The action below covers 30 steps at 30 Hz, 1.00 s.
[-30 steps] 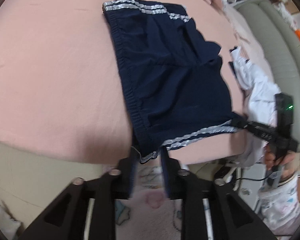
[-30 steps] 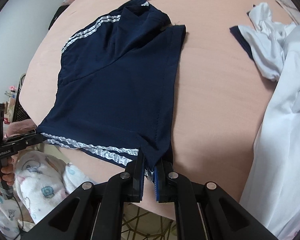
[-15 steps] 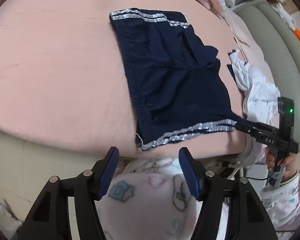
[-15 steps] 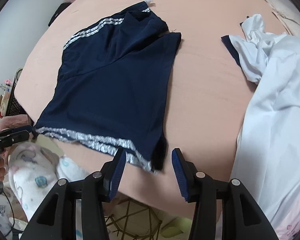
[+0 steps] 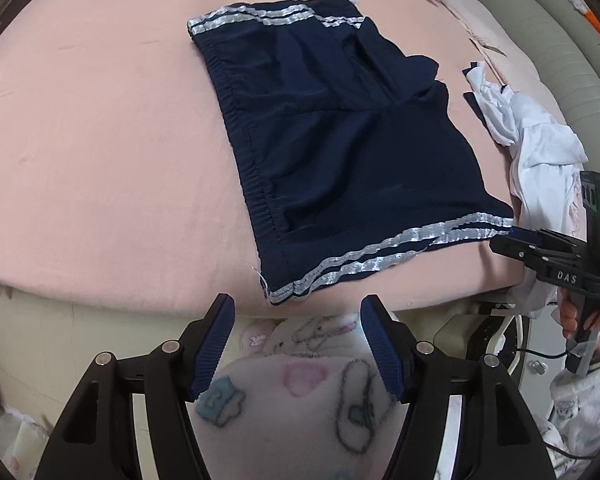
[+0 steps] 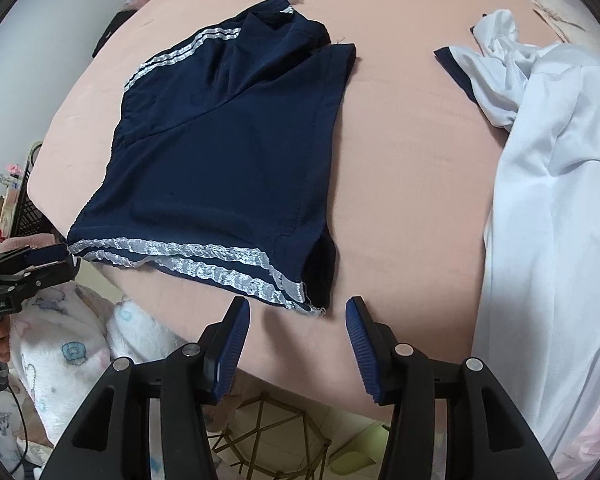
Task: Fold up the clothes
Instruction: 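Open both grippers and release the striped hem onto the bed, then pinch the striped hem with the right gripper while the left gripper pinches the waistband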
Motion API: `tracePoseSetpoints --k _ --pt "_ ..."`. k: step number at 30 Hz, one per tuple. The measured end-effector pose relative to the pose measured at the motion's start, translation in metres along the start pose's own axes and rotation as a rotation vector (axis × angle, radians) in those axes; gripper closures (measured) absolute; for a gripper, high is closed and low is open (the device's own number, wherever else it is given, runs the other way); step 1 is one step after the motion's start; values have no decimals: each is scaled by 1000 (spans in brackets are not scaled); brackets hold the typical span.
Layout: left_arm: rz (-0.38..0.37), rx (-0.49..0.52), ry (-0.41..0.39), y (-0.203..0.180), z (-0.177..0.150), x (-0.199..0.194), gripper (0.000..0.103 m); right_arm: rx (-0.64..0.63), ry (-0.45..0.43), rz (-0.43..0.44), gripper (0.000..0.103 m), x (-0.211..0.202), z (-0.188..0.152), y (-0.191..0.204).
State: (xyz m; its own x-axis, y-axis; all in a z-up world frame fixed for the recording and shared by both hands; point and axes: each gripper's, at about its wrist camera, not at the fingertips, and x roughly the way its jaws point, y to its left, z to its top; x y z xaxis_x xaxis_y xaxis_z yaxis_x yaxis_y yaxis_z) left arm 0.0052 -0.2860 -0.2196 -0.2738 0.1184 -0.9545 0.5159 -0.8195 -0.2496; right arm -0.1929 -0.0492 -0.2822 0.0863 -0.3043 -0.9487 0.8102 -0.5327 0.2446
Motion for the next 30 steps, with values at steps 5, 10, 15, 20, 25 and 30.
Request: tracePoseSetpoints --k 5,10,15,20,25,30 --pt "3 11 5 -3 0 4 40 -56 -29 -20 53 0 -2 5" --pt "24 38 9 -5 2 10 40 -88 -48 -33 53 3 -2 10" --pt "18 73 -27 -8 0 10 40 -97 -82 -35 53 2 -3 9" --pt "-2 83 -53 -9 2 10 55 -92 -109 -31 53 1 -6 6" --pt "61 156 -1 -19 10 20 61 -102 -120 -43 53 2 -1 11" --pt "179 234 14 -32 13 31 75 -111 -132 -64 53 4 0 15"
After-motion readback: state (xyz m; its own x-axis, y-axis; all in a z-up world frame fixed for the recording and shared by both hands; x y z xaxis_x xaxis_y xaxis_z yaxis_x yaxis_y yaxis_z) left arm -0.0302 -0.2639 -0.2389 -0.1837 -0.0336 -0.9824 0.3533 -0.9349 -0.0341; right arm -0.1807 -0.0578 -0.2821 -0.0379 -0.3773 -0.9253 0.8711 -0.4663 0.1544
